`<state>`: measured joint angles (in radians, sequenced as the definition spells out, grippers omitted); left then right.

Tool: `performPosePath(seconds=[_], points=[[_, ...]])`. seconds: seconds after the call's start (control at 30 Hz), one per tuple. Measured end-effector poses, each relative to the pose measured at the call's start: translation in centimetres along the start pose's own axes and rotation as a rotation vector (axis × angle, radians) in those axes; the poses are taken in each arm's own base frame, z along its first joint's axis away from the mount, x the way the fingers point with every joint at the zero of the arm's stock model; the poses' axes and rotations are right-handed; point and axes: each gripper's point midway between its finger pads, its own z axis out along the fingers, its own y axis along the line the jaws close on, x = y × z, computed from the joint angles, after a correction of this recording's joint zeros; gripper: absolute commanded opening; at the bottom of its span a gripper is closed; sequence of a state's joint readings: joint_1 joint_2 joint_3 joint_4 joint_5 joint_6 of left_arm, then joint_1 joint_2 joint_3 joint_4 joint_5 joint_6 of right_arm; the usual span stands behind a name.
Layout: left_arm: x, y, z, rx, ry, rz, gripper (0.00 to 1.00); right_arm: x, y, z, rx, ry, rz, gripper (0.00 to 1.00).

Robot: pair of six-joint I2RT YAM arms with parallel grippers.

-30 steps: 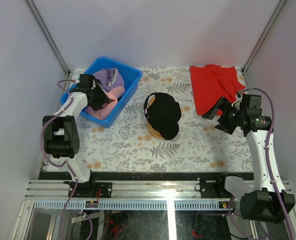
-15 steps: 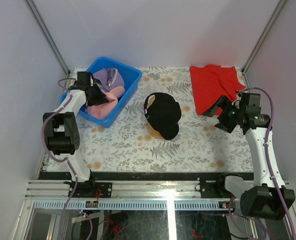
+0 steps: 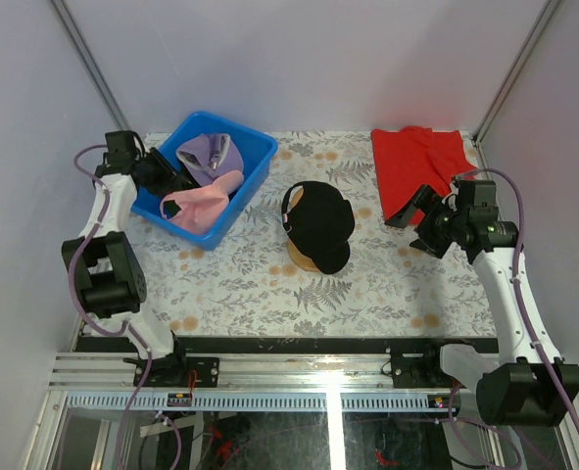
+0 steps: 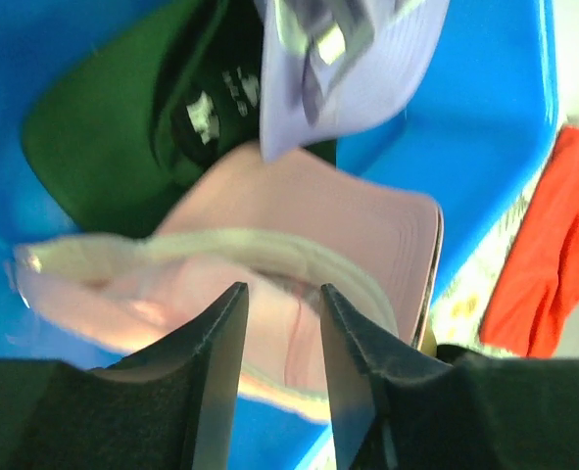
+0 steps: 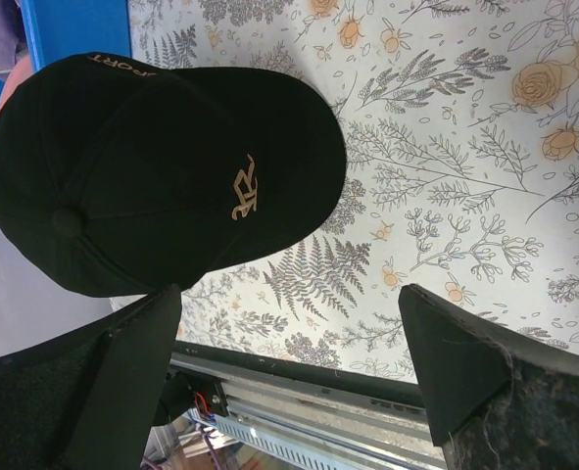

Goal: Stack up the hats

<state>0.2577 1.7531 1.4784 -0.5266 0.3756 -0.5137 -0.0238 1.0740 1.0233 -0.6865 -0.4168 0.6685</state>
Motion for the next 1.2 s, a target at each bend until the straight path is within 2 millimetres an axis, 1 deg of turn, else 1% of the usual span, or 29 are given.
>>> performPosePath(seconds=[0.07, 0.17, 0.27, 0.3, 0.4, 0.47, 0.57, 0.63, 0.7, 0.77, 0.83, 0.9, 0.97, 1.03, 1.1, 1.2], points=[[2.1, -0.3, -0.9, 0.021, 0.039, 0.008, 0.41, 0.2, 0.0, 0.2, 0.008, 0.006, -0.007, 0.99], [4.4, -1.6, -3.2, 0.069, 0.053, 0.055, 0.43, 0.4, 0.0, 0.3, 0.017, 0.007, -0.014, 1.0], [5.5, -3.4, -5.8, 0.121, 0.023, 0.125, 0.47, 0.5, -0.1, 0.4, 0.026, 0.008, -0.025, 1.0], [5.8, -4.1, -7.0, 0.143, 0.003, 0.155, 0.48, 0.5, -0.1, 0.5, 0.027, 0.011, -0.028, 0.99], [6.1, -5.7, -9.1, 0.185, -0.039, 0.22, 0.49, 0.8, -0.1, 0.7, 0.029, 0.023, -0.038, 0.99], [6.0, -6.0, -9.8, 0.196, -0.057, 0.247, 0.5, 0.9, -0.1, 0.7, 0.03, 0.028, -0.041, 1.0], [6.1, -5.8, -9.7, 0.188, -0.064, 0.287, 0.52, 1.0, -0.1, 0.6, 0.028, 0.031, -0.052, 1.0], [6.4, -5.3, -9.2, 0.168, -0.058, 0.319, 0.58, 1.1, -0.1, 0.6, 0.027, 0.03, -0.061, 0.99], [6.8, -5.0, -8.6, 0.148, -0.051, 0.349, 0.6, 1.2, -0.1, 0.4, 0.026, 0.029, -0.07, 0.99], [7.5, -4.9, -8.0, 0.127, -0.042, 0.376, 0.6, 1.3, -0.1, 0.1, 0.025, 0.028, -0.079, 1.0], [8.2, -5.3, -7.7, 0.119, -0.037, 0.399, 0.63, 1.4, -0.2, -0.1, 0.025, 0.029, -0.087, 0.99], [9.1, -5.8, -7.4, 0.109, -0.035, 0.421, 0.64, 1.5, -0.2, -0.2, 0.025, 0.028, -0.093, 0.99], [10.2, -5.9, -7.2, 0.096, -0.025, 0.434, 0.64, 1.5, -0.2, -0.2, 0.025, 0.029, -0.098, 1.0], [11.5, -5.7, -6.9, 0.077, -0.011, 0.448, 0.65, 1.5, -0.2, -0.2, 0.025, 0.03, -0.101, 1.0], [12.3, -5.3, -6.7, 0.055, -0.002, 0.461, 0.65, 1.5, -0.2, -0.2, 0.025, 0.031, -0.104, 1.0], [12.7, -4.8, -6.4, 0.022, -0.003, 0.474, 0.65, 1.5, -0.2, -0.2, 0.022, 0.031, -0.104, 1.0]])
